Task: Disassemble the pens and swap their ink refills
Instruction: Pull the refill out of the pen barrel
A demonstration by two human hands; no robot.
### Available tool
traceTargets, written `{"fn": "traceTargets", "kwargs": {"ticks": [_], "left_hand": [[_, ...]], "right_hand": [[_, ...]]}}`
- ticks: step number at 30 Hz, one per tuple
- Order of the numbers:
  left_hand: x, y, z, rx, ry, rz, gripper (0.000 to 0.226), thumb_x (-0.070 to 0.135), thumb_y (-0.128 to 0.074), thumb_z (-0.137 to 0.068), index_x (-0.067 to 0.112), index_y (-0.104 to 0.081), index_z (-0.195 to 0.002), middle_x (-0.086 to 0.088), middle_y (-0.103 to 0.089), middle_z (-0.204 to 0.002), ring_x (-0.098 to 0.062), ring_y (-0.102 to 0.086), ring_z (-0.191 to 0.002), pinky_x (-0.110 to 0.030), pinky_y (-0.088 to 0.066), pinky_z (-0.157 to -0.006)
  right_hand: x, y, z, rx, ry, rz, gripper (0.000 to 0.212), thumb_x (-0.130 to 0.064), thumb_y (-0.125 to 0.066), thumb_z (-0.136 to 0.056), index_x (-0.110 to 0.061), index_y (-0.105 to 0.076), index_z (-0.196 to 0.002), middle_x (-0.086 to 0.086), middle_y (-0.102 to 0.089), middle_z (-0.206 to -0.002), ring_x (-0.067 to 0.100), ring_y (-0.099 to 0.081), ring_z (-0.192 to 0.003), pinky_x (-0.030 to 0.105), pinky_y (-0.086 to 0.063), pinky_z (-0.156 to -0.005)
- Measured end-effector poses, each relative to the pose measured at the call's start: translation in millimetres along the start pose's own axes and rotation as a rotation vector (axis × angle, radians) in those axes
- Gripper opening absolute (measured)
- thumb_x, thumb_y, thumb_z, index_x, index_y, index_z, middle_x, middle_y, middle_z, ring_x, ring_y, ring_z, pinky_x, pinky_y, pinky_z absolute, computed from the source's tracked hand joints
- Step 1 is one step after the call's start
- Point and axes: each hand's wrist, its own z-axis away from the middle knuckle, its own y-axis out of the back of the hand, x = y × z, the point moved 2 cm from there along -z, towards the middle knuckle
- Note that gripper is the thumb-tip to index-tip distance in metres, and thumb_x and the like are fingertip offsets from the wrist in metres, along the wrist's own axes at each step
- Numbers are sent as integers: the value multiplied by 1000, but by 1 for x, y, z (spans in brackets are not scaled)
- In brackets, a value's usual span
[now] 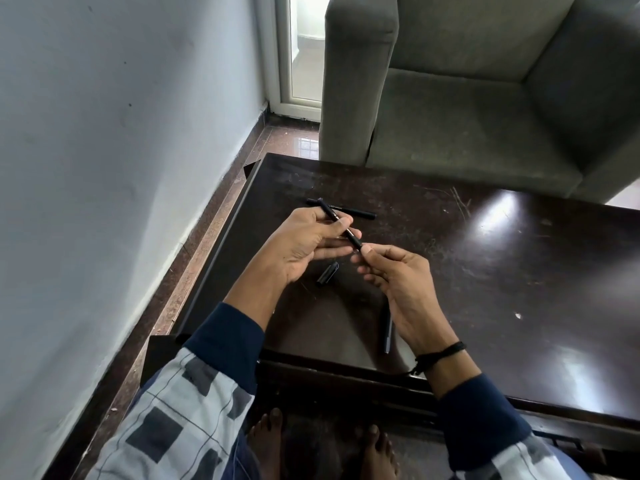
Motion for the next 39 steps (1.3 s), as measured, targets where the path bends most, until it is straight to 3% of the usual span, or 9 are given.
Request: {"fn": "traceTargets", "kwargs": {"ticks": [6, 14, 20, 23, 29, 35, 39], "left_hand": [[3, 4, -1, 53, -29, -74, 11, 12, -62, -102, 4, -64, -108, -21, -78, -101, -25, -79, -89, -30, -63, -69], [3, -2, 0, 104, -128, -131, 11, 12, -65, -100, 2, -67, -104, -19, -79, -93, -29, -79, -85, -27, -62, -66], [3, -3, 0, 144, -135, -116, 12, 6, -65, -99, -4, -66, -106, -21, -77, -89, -25, -79, -78, -26, -63, -63], [5, -1, 1, 156, -132, -116, 13, 6, -65, -99, -4, -67, -107, -22, -76, -92, -25, -79, -79, -26, -63, -63], [6, 4, 0, 152, -132, -119, 13, 7, -67, -98, -4, -68, -106, -18, -78, -89, -27, -79, -83, -29, -64, -67], [4, 3, 0, 141, -119, -153, 12, 9, -67, -98, -1, -68, -105, -18, -79, -91, -26, -79, -82, -28, -63, -66], [5, 5, -1, 137, -121, -161, 14, 10, -67, -99, -1, -68, -107, -16, -79, -91, -29, -79, -84, -29, -64, -68]], "right_hand": [[3, -4, -1, -8, 45, 218, 11, -6, -66, -99, -11, -76, -100, 9, -79, -85, 12, -69, -73, 21, -54, -68], [4, -6, 2, 81, 182, 318, 17, -5, -71, -96, -20, -77, -90, 6, -78, -78, 14, -71, -73, 27, -57, -73], [9, -9, 4, 199, 292, 519, 13, -14, -77, -92, -25, -81, -100, -5, -77, -80, 13, -74, -79, 37, -62, -80], [9, -11, 4, 166, 279, 494, 13, -17, -77, -93, -27, -79, -101, -5, -78, -83, 14, -75, -82, 39, -63, -82], [3, -12, 3, 96, 206, 307, 12, -17, -67, -101, -21, -78, -98, 3, -80, -82, 16, -76, -79, 28, -60, -74], [6, -10, 4, 119, 205, 321, 9, -12, -78, -92, -21, -78, -93, 1, -79, -88, 20, -75, -88, 27, -60, -79], [5, -12, 5, 100, 192, 246, 10, -14, -77, -92, -18, -77, -101, 4, -79, -92, 17, -75, -88, 25, -60, -80]]}}
